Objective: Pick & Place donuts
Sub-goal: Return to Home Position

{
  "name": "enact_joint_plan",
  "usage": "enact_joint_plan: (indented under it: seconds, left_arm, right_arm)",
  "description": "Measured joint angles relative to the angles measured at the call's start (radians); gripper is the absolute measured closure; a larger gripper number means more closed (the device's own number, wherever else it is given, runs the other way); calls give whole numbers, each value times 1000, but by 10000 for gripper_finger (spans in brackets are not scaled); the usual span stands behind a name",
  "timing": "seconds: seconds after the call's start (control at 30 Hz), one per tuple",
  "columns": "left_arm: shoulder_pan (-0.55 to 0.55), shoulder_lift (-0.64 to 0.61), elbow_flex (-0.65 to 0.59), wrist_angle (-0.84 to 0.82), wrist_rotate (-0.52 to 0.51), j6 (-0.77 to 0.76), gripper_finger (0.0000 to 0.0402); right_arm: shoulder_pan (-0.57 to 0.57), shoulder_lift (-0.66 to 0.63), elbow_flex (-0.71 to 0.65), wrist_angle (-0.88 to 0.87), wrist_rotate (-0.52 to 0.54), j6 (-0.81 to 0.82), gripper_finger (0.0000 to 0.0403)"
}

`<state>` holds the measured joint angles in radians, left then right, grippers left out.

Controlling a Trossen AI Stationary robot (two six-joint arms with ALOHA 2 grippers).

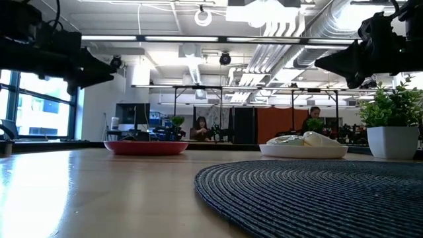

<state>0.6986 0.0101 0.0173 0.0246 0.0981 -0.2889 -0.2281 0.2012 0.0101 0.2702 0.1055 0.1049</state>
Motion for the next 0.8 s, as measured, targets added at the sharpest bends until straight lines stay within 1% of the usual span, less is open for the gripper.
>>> enact_joint_plan:
  seconds: [0.07, 0.17, 0.53, 0.67, 0.8]
  left_arm:
    - [-13, 16, 3, 18, 4, -19, 250]
    - [-55, 21, 3, 2, -1, -2, 250]
    - [-308, 20, 0, -15, -154, 23, 250]
    - [-374, 21, -1, -14, -151, 25, 250]
    - [-420, 21, -2, -26, -84, 23, 250]
  right_arm:
    - [0, 0, 0, -4, 0, 0, 395]
    - [0, 0, 0, -5, 0, 0, 396]
    - [0, 0, 0, -6, 0, 0, 396]
    - [0, 0, 0, -6, 0, 0, 398]
    - [0, 0, 0, -6, 0, 0, 396]
